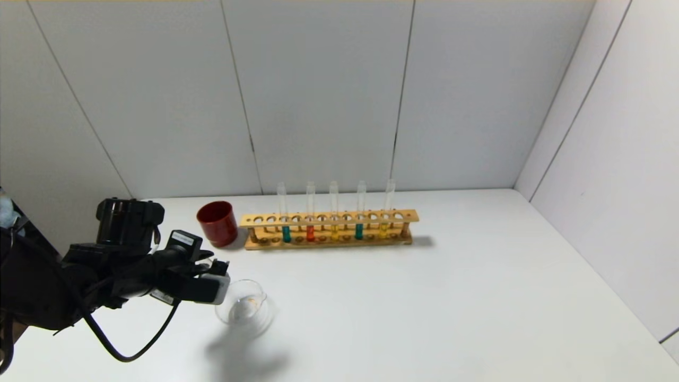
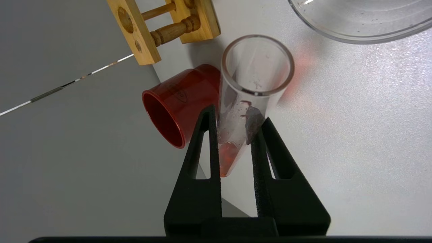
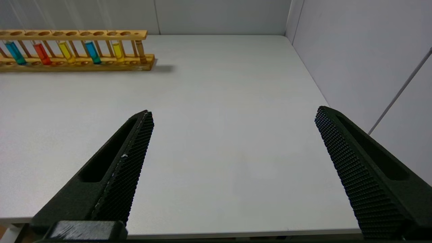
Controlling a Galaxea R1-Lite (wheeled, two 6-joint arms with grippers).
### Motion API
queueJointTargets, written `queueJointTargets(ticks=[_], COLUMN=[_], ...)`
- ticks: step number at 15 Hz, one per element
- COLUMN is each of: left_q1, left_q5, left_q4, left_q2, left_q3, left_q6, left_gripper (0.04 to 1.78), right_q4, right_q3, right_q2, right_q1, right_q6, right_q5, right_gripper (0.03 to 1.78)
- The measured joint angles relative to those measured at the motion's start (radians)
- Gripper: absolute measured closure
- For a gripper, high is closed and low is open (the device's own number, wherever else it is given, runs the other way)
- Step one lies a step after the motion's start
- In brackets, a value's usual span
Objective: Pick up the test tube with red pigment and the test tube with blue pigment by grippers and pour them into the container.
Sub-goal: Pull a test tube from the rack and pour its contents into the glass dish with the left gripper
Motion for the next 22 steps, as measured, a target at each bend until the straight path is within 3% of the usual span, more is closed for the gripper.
queueJointTargets(ticks=[4, 19, 22], left_q1=[-0.013, -0.034, -0.039], left_q5=[0.043, 0.046, 0.058], left_q4=[-0.012, -0.042, -0.086], left_q2=[0.019, 0.027, 0.026], left_q3=[-0.007, 0.004, -0.001], left_q6=[0.063, 0.203, 0.284], left_gripper=[1.50, 1.50, 1.50], right_q4=[0.000, 0.000, 0.000], right_q3=[0.000, 0.000, 0.000], right_q2=[0.000, 0.000, 0.000], right_q1=[0.000, 0.000, 0.000], right_q6=[0.000, 0.000, 0.000], right_q5=[0.000, 0.000, 0.000], right_gripper=[0.06, 0.06, 0.06])
